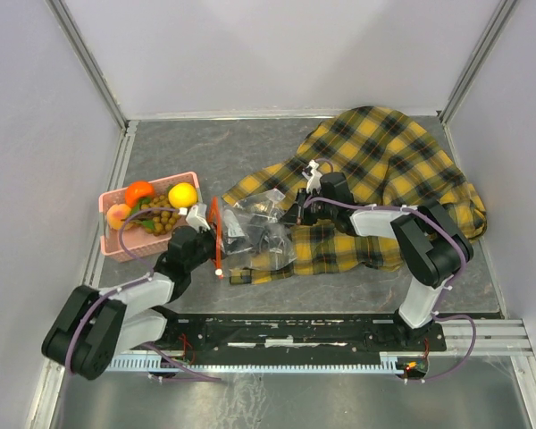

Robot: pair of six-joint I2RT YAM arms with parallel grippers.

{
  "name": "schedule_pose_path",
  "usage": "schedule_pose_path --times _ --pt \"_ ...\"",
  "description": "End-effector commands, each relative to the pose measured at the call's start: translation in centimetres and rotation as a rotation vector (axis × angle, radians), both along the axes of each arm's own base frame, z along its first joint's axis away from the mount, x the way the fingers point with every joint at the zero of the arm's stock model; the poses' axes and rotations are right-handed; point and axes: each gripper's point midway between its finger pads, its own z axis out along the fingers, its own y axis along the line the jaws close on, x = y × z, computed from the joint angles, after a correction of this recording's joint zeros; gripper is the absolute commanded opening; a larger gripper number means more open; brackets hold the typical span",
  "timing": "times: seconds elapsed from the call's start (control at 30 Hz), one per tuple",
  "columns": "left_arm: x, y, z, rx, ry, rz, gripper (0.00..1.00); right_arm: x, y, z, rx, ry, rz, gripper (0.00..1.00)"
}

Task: Open the zip-top bag and remove the fake food
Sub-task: Pick up the fake fruit from the zipper food storage bag.

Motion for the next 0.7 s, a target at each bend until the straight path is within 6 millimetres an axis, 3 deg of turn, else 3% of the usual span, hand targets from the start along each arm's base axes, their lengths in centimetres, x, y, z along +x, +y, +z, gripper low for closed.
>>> schedule_pose_path --times 0.0,0.33,0.37,0.43,0.5,0.57,0.67 --pt "0.0 1.1 1.1 0.047 -0.061 0.003 0.03 0.9 -0.3 2.0 0.022 -0.087 -0.013 0.02" --pt "0.2 3.7 0.3 0.112 -0.033 0.073 0.03 0.5 -0.2 1.9 0.028 -0.077 0.002 0.02" --pt "0.2 3.6 0.6 0.108 -0.039 0.068 0.08 0.5 -0.2 1.8 0.028 -0.073 0.003 0.02" --pt "0.3 3.2 1.1 0.097 -0.060 0.044 0.32 0.4 -0.1 1.7 0.031 -0.069 0.006 0.02" --pt "0.0 2.4 1.4 0.077 -0.069 -0.011 0.50 0.4 -0.1 1.6 0.034 -0.064 0.011 0.02" --pt "-0.4 1.7 1.4 0.066 -0.064 -0.058 0.60 0.4 0.0 1.5 0.037 -0.059 0.011 0.02" --pt "-0.8 1.1 0.9 0.062 -0.042 -0.104 0.65 0.4 0.1 1.5 0.043 -0.056 0.013 0.02"
